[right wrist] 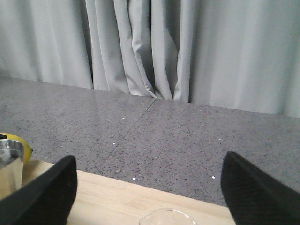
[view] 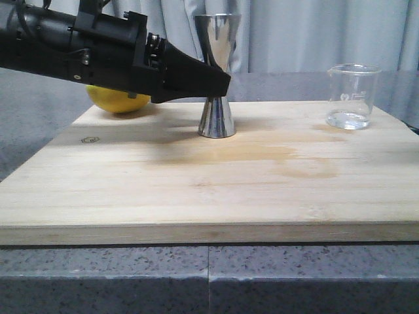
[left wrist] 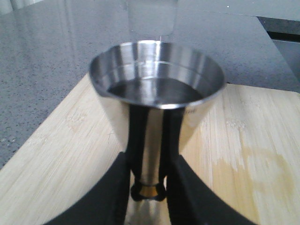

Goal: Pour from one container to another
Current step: 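Open the left gripper, release the steel jigger, and withdraw both grippers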

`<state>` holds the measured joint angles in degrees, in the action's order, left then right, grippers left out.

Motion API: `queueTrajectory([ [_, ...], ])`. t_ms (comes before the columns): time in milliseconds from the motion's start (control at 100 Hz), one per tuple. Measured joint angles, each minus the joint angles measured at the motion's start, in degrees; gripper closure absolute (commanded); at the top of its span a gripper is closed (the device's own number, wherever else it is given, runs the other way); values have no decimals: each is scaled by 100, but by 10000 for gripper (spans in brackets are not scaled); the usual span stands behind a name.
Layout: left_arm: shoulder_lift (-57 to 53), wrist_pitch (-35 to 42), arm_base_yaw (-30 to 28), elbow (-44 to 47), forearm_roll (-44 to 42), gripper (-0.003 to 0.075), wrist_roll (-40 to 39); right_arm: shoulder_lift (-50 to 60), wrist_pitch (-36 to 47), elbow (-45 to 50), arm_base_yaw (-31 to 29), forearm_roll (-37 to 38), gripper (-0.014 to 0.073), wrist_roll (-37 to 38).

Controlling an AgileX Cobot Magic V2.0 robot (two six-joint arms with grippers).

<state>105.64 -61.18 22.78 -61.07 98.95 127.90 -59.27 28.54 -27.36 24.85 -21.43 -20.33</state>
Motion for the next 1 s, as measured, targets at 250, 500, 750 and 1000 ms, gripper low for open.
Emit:
queueTrajectory([
  [250, 0, 0, 0, 0, 0, 562, 0, 0, 0, 0, 0, 0, 29, 0],
  [500, 0, 0, 0, 0, 3, 430, 5, 0, 0, 0, 0, 0, 29, 0],
  [750, 0, 0, 0, 0, 12, 258, 14, 0, 0, 0, 0, 9, 29, 0],
  [1000, -178, 103, 0, 0, -323, 253, -391, 0, -1168, -483, 0, 9, 29, 0],
])
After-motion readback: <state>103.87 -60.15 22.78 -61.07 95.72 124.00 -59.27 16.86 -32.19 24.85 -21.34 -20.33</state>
